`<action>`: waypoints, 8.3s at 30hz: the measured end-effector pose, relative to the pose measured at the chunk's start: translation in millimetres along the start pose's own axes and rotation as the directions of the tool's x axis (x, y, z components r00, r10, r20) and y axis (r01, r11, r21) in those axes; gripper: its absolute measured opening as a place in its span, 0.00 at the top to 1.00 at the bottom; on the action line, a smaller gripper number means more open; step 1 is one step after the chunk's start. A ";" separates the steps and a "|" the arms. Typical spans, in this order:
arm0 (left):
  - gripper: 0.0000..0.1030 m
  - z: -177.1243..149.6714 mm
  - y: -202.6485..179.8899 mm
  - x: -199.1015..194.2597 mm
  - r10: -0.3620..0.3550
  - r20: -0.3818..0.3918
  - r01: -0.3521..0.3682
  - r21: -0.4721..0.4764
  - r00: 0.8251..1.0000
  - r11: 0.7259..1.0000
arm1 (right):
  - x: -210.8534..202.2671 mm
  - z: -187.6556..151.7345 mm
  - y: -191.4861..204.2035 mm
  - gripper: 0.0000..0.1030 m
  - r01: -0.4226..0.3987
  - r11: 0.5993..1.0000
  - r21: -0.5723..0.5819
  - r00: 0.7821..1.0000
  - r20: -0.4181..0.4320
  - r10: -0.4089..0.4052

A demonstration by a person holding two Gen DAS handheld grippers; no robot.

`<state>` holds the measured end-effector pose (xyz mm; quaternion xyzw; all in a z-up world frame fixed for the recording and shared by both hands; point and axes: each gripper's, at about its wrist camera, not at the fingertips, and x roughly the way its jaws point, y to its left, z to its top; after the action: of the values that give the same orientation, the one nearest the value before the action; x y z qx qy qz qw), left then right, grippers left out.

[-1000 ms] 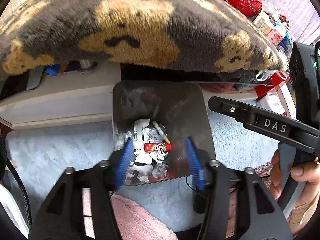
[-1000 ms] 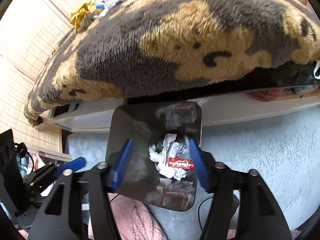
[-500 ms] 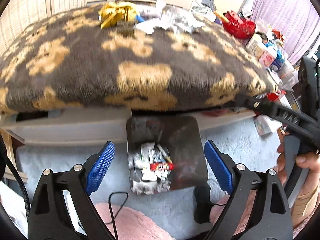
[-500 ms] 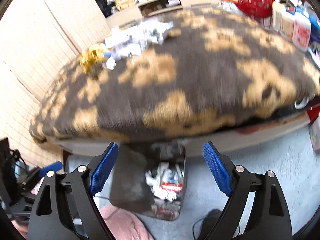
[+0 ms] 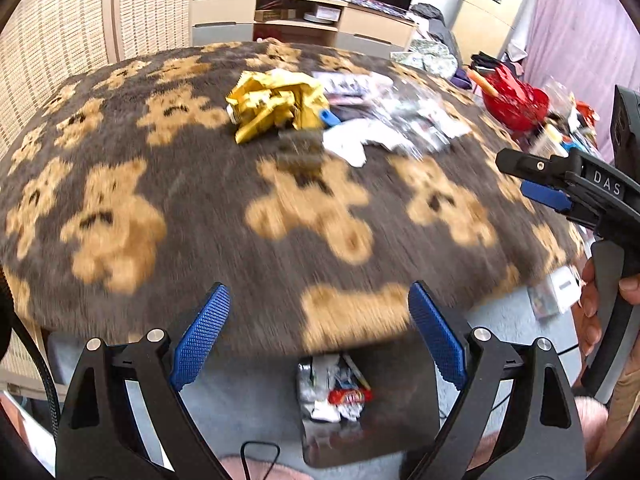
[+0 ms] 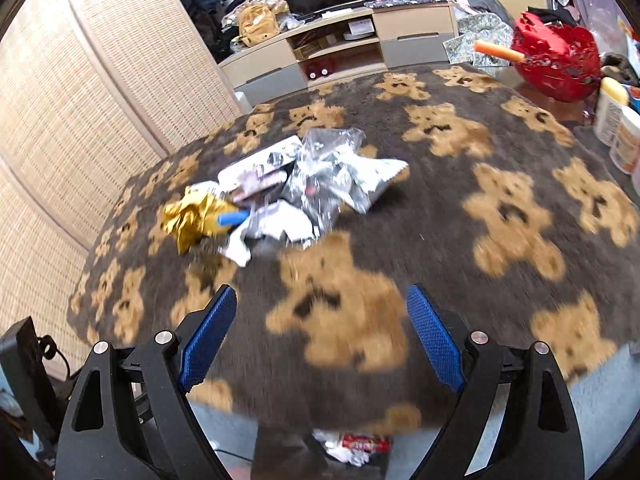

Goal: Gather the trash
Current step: 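Grasp the bronze metal cylinders with the left tool while the right tool grasps a clear plastic bag, then lower both held items into the metal bin and open both tools, then grasp the yellow snack wrapper with the left tool while the right tool grasps the white sachet, then carry both items over the metal bin and open both tools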

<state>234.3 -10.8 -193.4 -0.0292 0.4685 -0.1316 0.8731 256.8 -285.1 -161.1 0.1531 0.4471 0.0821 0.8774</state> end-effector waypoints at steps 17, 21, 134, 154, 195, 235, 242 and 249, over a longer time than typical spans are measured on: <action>0.21 80.1 12.3 82.7 0.044 -0.010 -0.044 -0.008 0.999 0.999 | 79.4 41.2 -7.1 0.42 -0.051 0.997 0.058 0.997 -0.052 0.054; 0.29 88.6 13.0 97.3 0.036 -0.019 -0.036 -0.021 0.999 0.999 | 87.5 47.8 -7.1 0.46 -0.029 0.998 0.054 0.998 -0.059 0.032; 0.08 -113.5 -23.5 -41.1 -0.053 0.006 0.053 -0.006 0.999 0.999 | -59.2 -131.0 -11.9 0.04 0.083 0.995 -0.050 0.996 -0.032 -0.085; 0.08 38.7 21.8 -39.0 0.055 0.154 -0.048 -0.045 0.986 0.998 | -30.5 30.8 -14.4 0.04 0.132 0.990 -0.042 0.985 0.120 -0.126; 0.32 137.5 27.6 118.0 0.054 0.019 -0.054 0.000 0.998 0.999 | 113.2 72.3 -35.5 0.64 0.053 0.999 -0.008 0.998 -0.025 -0.053; 0.58 -55.8 -31.9 -86.1 -0.014 0.113 0.006 0.076 0.994 0.997 | -89.0 -91.2 5.3 0.74 -0.017 0.999 -0.047 0.997 0.075 0.020; 0.58 -104.0 -46.1 -84.8 -0.051 0.062 0.046 0.071 0.997 0.996 | -103.5 -144.2 -4.6 0.74 0.015 0.999 -0.031 0.999 0.034 -0.014; 0.58 -149.0 -55.6 -61.1 -0.056 -0.031 0.059 0.076 0.998 0.995 | -83.8 -189.7 -9.7 0.74 0.039 0.999 -0.014 0.997 -0.067 -0.040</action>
<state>67.8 -37.8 -217.5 -0.0070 0.4747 -0.1751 0.8625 54.2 -280.7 -205.8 0.1357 0.4788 0.0727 0.8643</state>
